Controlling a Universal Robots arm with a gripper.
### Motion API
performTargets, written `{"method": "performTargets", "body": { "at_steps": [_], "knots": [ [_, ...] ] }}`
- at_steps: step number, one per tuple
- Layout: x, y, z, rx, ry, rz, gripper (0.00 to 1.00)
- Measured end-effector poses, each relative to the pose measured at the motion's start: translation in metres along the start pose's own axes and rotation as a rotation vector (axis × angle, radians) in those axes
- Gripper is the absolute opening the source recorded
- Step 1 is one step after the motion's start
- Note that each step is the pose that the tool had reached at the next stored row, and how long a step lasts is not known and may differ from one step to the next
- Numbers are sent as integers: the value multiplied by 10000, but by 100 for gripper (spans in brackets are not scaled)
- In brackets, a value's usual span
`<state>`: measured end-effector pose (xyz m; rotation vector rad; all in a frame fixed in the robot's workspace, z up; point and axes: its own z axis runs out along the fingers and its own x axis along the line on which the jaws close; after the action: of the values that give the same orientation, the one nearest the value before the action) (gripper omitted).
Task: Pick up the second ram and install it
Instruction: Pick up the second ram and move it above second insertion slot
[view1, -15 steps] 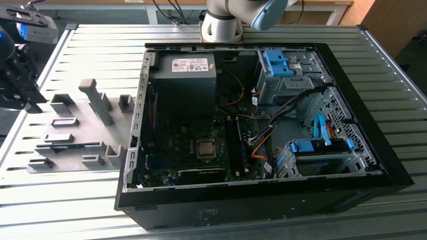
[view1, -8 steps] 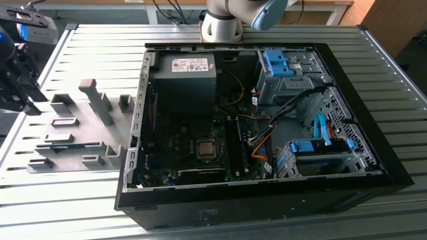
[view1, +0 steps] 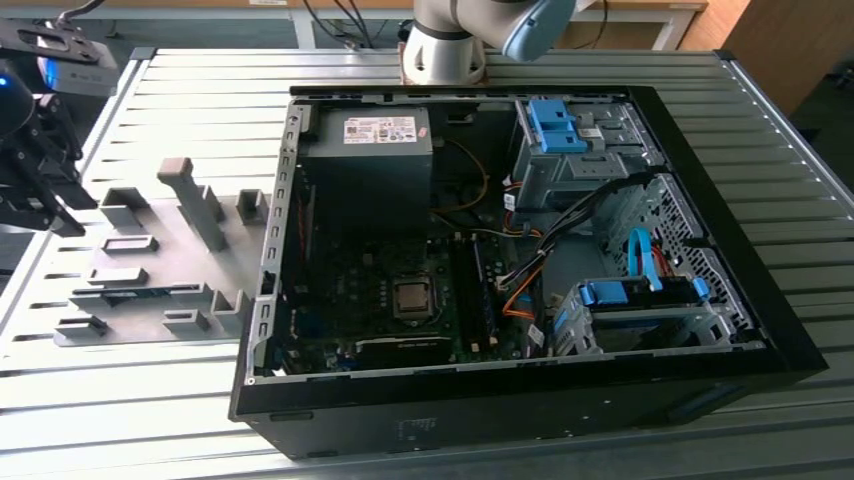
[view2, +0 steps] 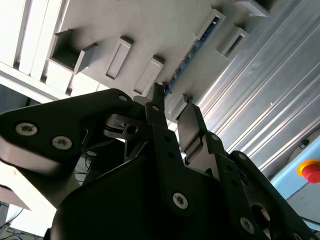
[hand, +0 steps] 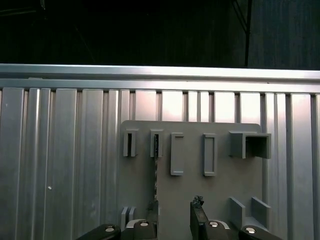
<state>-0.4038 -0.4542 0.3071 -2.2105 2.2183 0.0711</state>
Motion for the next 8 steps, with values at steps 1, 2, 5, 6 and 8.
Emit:
{"method": "performTargets", "body": {
  "at_steps": [1, 2, 5, 6, 8],
  "knots": [
    [5, 0, 8, -1, 1, 0, 38],
    [9, 0, 17, 0, 1, 0, 38],
    [19, -1, 36, 1, 0, 0, 38],
    [19, -1, 37, 0, 1, 1, 38],
    [22, -1, 40, 1, 0, 0, 38]
  ]
}}
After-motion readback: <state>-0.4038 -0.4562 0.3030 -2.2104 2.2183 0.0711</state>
